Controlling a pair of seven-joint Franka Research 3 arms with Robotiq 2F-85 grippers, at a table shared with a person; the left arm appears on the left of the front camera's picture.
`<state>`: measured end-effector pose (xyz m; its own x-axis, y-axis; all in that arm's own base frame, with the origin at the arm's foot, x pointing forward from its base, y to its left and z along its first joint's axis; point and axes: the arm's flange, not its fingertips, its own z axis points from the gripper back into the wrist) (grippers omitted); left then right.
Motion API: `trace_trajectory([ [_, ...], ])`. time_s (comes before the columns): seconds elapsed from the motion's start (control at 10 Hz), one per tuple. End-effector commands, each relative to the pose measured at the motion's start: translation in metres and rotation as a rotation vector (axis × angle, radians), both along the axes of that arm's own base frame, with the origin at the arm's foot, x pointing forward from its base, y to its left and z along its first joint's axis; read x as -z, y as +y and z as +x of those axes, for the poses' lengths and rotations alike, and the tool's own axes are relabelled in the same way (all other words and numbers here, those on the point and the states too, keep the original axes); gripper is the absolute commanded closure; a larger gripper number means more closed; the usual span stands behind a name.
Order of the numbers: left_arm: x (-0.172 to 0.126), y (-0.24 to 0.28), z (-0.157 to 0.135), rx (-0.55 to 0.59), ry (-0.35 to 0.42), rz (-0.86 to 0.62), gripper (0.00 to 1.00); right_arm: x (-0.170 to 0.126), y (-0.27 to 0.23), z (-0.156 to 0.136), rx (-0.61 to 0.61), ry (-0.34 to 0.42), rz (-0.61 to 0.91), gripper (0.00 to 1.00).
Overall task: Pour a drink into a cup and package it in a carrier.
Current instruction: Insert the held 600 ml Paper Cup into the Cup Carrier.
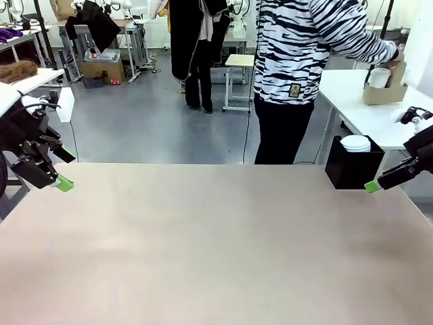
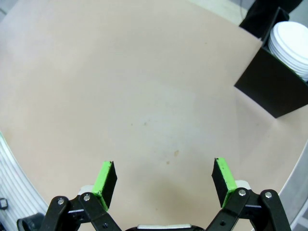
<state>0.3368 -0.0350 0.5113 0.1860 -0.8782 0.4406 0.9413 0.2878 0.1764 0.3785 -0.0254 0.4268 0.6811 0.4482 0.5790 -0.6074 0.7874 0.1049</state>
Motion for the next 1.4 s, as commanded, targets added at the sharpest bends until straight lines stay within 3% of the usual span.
trace_trajectory([
  [0.0, 0.0012, 0.0013, -0.0007, 0.017, -0.001, -0.020, 0.04, 0.0027, -0.0018, 0.0015, -0.022, -0.024, 0.025, 0.00],
  [1.3, 0.0012, 0.0013, -0.0007, 0.017, -0.001, -0.020, 0.04, 0.0027, -0.0018, 0.0015, -0.022, -0.024, 0.025, 0.00],
])
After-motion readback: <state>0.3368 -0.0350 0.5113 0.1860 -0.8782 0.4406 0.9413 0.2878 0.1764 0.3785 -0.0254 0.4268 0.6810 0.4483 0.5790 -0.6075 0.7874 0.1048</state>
